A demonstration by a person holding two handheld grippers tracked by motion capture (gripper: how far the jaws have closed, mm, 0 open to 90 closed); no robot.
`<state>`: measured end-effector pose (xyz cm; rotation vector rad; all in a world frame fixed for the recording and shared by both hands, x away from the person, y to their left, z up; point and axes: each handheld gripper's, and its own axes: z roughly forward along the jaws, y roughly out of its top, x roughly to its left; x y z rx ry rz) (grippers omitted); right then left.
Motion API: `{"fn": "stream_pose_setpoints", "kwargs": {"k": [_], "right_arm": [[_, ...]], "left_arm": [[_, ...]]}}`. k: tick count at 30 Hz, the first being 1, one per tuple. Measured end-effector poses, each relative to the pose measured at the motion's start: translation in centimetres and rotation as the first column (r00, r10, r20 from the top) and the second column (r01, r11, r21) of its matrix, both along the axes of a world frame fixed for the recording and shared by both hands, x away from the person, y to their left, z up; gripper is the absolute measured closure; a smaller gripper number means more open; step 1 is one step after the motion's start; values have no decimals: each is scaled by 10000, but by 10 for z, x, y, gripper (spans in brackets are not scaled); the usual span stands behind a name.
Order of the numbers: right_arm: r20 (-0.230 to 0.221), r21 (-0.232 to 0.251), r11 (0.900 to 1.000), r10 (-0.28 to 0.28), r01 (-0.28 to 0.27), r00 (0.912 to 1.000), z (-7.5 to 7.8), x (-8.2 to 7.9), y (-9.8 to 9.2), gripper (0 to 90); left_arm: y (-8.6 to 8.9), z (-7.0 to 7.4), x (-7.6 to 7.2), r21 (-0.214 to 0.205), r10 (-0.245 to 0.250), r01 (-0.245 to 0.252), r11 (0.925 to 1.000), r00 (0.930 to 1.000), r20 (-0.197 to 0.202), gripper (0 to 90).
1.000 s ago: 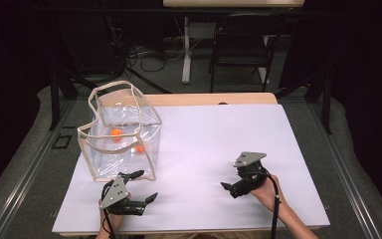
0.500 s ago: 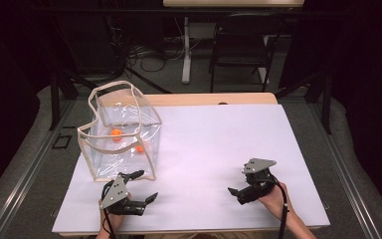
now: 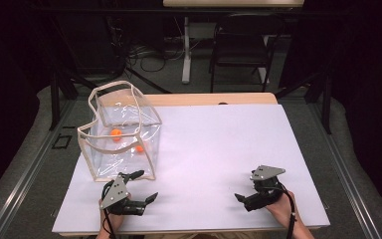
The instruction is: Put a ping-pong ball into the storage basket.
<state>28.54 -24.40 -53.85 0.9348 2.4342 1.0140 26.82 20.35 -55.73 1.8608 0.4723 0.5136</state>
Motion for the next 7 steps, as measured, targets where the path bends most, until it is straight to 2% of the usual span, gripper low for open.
{"fn": "stream_pose_setpoints", "kwargs": {"k": [7], "right_arm": [[-19,154,9999,-73,73,10000,-3,1,-3,0]], "left_arm": [[0,0,0,3,-10,10,10000,10000,6,157]]}}
